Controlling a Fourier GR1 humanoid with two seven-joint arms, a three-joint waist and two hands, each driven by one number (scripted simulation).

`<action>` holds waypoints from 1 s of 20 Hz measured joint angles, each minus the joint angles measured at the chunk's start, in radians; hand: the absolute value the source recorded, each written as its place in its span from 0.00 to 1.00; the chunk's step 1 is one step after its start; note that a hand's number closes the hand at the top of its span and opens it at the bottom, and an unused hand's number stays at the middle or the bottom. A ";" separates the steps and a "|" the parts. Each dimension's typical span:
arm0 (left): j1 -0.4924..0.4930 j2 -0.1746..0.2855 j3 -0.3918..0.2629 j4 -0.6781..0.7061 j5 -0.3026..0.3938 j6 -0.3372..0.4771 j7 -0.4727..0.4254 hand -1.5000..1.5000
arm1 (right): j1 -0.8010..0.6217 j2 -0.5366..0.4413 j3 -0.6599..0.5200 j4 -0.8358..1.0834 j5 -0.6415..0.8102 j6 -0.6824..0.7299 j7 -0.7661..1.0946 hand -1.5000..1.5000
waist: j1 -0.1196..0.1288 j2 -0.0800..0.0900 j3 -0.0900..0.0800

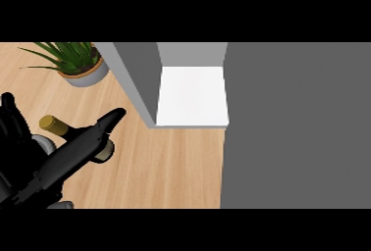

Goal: Pick up the wine, place it into the cabinet and close the cabinet

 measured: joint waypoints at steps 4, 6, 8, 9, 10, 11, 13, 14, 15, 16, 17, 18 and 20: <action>0.031 0.014 0.048 -0.025 0.051 -0.017 0.003 0.00 | -0.008 -0.004 -0.015 -0.002 0.000 0.004 0.013 0.00 | -0.002 0.001 0.000; 0.080 0.015 0.040 -0.029 0.099 0.000 -0.037 0.00 | -0.021 -0.011 -0.027 -0.004 -0.001 0.001 0.029 0.00 | -0.003 0.001 0.000; 0.112 0.024 0.053 -0.048 0.142 -0.002 -0.049 0.00 | -0.022 -0.014 -0.039 -0.002 -0.002 0.013 0.025 0.00 | -0.003 0.001 0.000; 0.132 0.034 0.063 -0.038 0.182 0.009 -0.078 0.00 | -0.026 -0.013 -0.033 -0.002 -0.002 0.012 0.031 0.00 | -0.004 0.001 -0.001; 0.135 0.030 0.064 -0.028 0.197 0.012 -0.090 0.00 | -0.031 -0.014 -0.038 -0.003 -0.003 0.009 0.041 0.00 | -0.005 0.001 -0.001; 0.148 0.036 0.071 -0.013 0.237 0.020 -0.118 0.00 | -0.029 -0.006 -0.023 -0.003 -0.001 0.007 0.037 0.00 | -0.005 0.001 -0.001; 0.171 0.049 0.091 0.009 0.323 0.029 -0.172 0.00 | -0.031 -0.007 -0.025 -0.005 -0.002 0.007 0.045 0.00 | -0.007 0.001 -0.002; 0.176 0.052 0.099 0.023 0.355 0.032 -0.201 0.00 | -0.034 -0.006 -0.022 -0.006 -0.002 0.004 0.051 0.00 | -0.007 0.001 -0.002; 0.182 0.055 0.107 0.035 0.387 0.031 -0.225 0.00 | -0.041 -0.008 -0.025 -0.008 -0.002 0.001 0.062 0.00 | -0.008 0.001 -0.002; 0.207 0.055 0.108 0.037 0.422 0.031 -0.259 0.00 | -0.053 -0.008 -0.023 -0.008 -0.001 -0.006 0.071 0.00 | -0.006 0.001 -0.002; 0.214 0.049 0.108 0.055 0.447 0.033 -0.290 0.00 | -0.045 -0.006 -0.020 -0.010 -0.001 -0.004 0.069 0.00 | -0.008 0.001 -0.002; 0.241 0.044 0.103 0.056 0.476 0.031 -0.325 0.00 | -0.038 -0.005 -0.026 -0.009 -0.001 0.003 0.059 0.00 | -0.007 0.001 -0.002; 0.258 0.044 0.128 0.086 0.560 0.012 -0.403 0.00 | -0.052 -0.006 -0.027 -0.006 -0.002 0.004 0.065 0.00 | -0.006 0.001 -0.002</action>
